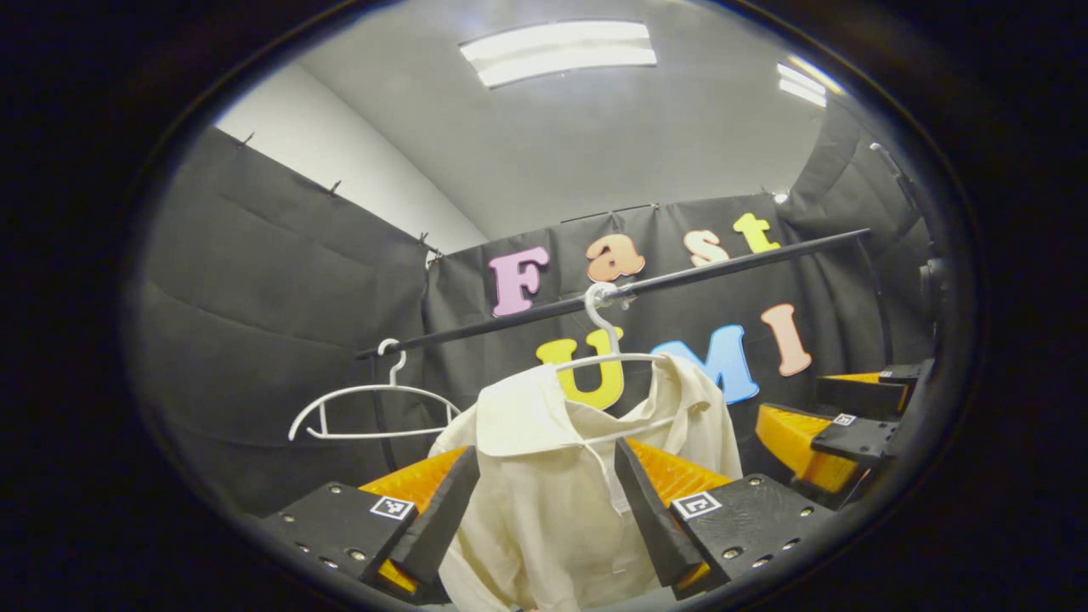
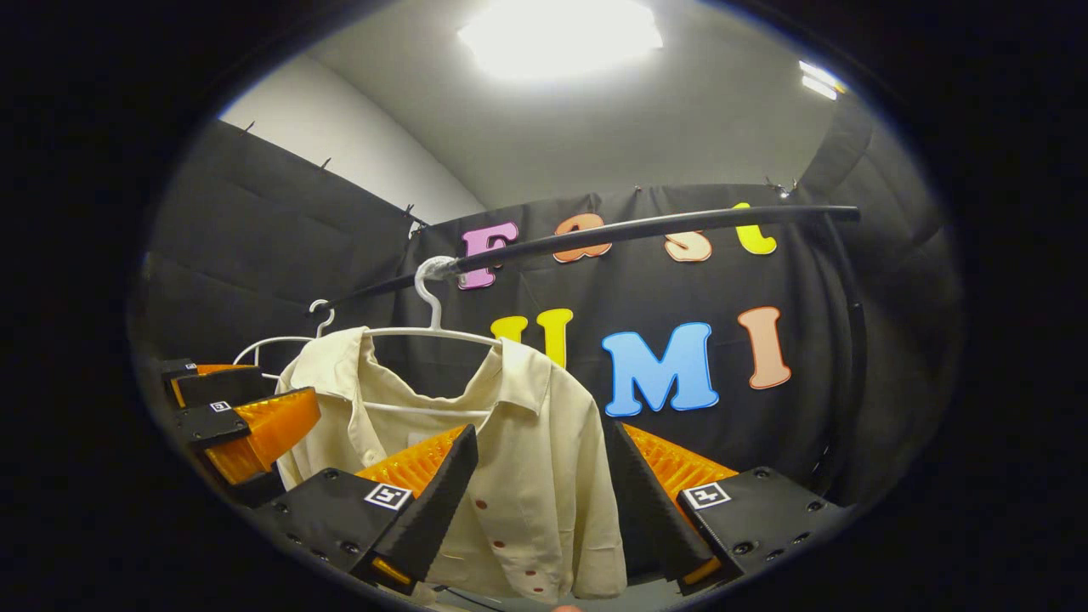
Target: Grasp the clothes on the hanger with both hands and then place them into the laundry hamper below.
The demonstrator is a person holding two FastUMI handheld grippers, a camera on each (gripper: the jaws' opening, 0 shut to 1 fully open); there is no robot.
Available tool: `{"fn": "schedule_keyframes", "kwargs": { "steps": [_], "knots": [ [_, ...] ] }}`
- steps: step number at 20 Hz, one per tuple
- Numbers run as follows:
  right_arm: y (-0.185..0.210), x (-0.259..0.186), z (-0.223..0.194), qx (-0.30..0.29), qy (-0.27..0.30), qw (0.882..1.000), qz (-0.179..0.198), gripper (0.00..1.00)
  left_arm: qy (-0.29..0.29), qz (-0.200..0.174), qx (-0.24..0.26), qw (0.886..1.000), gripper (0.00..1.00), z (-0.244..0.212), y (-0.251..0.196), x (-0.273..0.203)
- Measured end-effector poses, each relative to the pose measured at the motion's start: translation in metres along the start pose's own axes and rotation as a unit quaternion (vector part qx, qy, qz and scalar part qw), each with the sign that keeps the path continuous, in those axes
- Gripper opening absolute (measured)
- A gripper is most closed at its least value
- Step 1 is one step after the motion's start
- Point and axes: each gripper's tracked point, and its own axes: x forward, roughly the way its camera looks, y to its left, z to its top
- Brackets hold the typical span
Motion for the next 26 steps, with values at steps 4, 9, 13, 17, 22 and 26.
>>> {"fn": "schedule_keyframes", "kwargs": {
  "steps": [4,9,13,17,22,26],
  "knots": [
    [0.009,0.033,0.0,0.012,-0.01,1.0,0.022,1.0,0.006,0.019,0.002,1.0,0.93,-0.002,0.004,0.002],
    [0.017,0.069,-0.013,0.022,-0.006,0.999,0.044,0.99,0.022,0.041,0.018,0.999,0.93,-0.009,0.014,0.001],
    [0.023,0.091,-0.032,0.037,0.01,0.998,0.059,0.99,0.034,0.059,0.03,0.997,0.94,-0.014,0.022,0.0],
    [0.024,0.108,-0.052,0.051,0.033,0.997,0.056,0.98,0.045,0.08,0.036,0.995,0.94,-0.02,0.028,0.0],
    [0.019,0.126,-0.08,0.063,0.066,0.995,0.036,0.98,0.061,0.109,0.05,0.991,0.94,-0.026,0.038,-0.005],
    [0.003,0.144,-0.09,0.062,0.073,0.995,0.002,0.98,0.059,0.137,0.064,0.987,0.93,-0.027,0.05,-0.005]
  ]
}}
